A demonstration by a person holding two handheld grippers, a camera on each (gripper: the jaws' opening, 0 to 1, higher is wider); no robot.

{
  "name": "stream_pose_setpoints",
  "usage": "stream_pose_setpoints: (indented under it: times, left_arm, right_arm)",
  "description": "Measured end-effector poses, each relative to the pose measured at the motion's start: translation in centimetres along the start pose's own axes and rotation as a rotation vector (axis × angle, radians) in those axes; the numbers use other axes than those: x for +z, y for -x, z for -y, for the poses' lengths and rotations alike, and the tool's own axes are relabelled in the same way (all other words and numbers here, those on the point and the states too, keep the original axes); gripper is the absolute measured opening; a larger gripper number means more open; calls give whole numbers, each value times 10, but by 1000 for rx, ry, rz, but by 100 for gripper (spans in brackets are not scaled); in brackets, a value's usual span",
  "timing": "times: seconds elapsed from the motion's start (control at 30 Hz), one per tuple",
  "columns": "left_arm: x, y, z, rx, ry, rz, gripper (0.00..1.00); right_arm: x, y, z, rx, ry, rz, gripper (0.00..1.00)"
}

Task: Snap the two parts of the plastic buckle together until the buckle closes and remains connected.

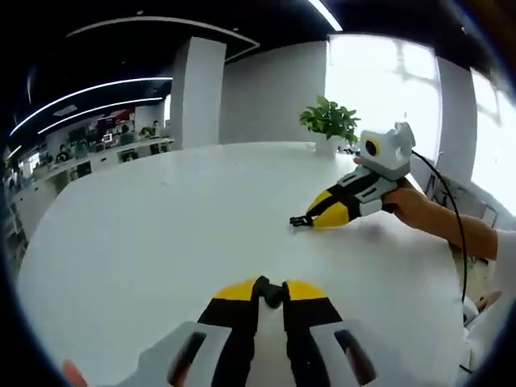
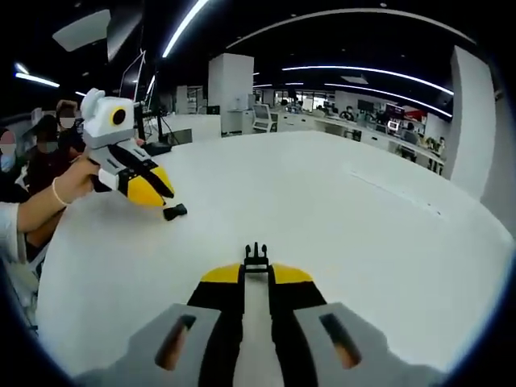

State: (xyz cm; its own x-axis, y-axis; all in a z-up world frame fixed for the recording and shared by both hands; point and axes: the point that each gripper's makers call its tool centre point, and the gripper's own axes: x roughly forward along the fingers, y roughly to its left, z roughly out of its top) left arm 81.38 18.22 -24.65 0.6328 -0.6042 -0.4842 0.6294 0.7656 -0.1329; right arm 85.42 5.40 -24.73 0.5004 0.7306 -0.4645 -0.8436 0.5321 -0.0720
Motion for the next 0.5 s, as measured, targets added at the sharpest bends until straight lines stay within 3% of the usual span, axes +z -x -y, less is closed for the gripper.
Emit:
stream_pose_setpoints:
  times: [0.2, 0.4, 0.5]
  left_arm:
    - [-2, 6, 9, 9, 6, 18, 18]
    - [-7, 7, 17, 21, -20, 20, 20]
    - [-6, 6, 17, 22, -22, 24, 21]
  right_arm:
    - [-1, 2, -3, 17, 1, 0, 11]
    - [-5, 6, -13, 80, 34, -10, 11]
    - [-3, 9, -18, 118, 28, 18, 11]
